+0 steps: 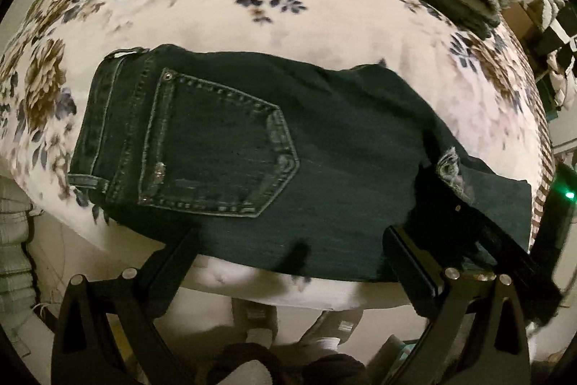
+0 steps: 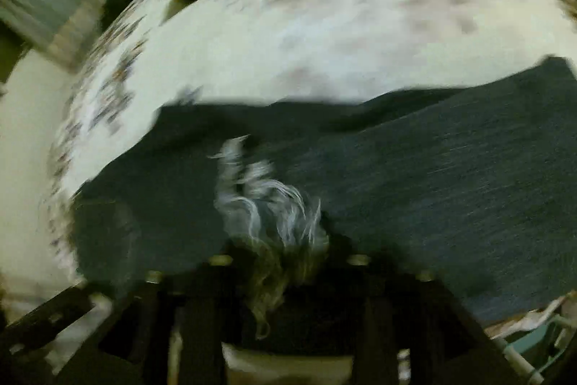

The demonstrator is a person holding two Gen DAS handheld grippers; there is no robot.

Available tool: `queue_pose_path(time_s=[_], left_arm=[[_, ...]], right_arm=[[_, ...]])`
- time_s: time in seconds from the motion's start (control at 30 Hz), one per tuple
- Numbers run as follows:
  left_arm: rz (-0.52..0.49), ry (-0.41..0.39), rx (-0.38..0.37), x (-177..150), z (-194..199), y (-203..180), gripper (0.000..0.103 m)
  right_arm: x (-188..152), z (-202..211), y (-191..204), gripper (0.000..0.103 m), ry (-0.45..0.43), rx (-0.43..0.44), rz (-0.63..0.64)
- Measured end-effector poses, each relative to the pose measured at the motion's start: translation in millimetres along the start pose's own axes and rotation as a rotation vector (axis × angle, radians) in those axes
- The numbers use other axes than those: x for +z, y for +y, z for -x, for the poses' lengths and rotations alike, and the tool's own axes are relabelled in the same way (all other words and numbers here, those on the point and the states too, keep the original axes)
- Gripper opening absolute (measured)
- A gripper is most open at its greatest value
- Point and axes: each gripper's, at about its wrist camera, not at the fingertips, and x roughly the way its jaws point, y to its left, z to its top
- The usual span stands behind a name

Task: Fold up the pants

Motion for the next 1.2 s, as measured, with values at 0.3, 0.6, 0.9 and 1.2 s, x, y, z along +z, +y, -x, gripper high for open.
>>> queue_pose_path(time_s=[0.3,0.6,0.9,1.2], left_arm=[[0.041,0.009,0.013,2.9,-5.7,10.6,0.103],[0.352,-0.04,0.054,-19.4,-2.3,103.6,0.103],[0.772,-0.24,-0.244,-43.0,-41.4,210.1,0.066],[0.896,-0.382,-0.415,-29.9,-58.5,224.5,0.087]], right_arm=[[-7.2,35.4,-20.8,0.044,0.012,-0.062,-0.112],[-0.9,5.3,-14.3,0.044,0.11,-0.137,-0.088],[10.5,6.4,-3.3,0.044,0.148,-0.22,-0.058],[13.1,-9.6,13.4,0.044,0.156,-0.211,-0.058]])
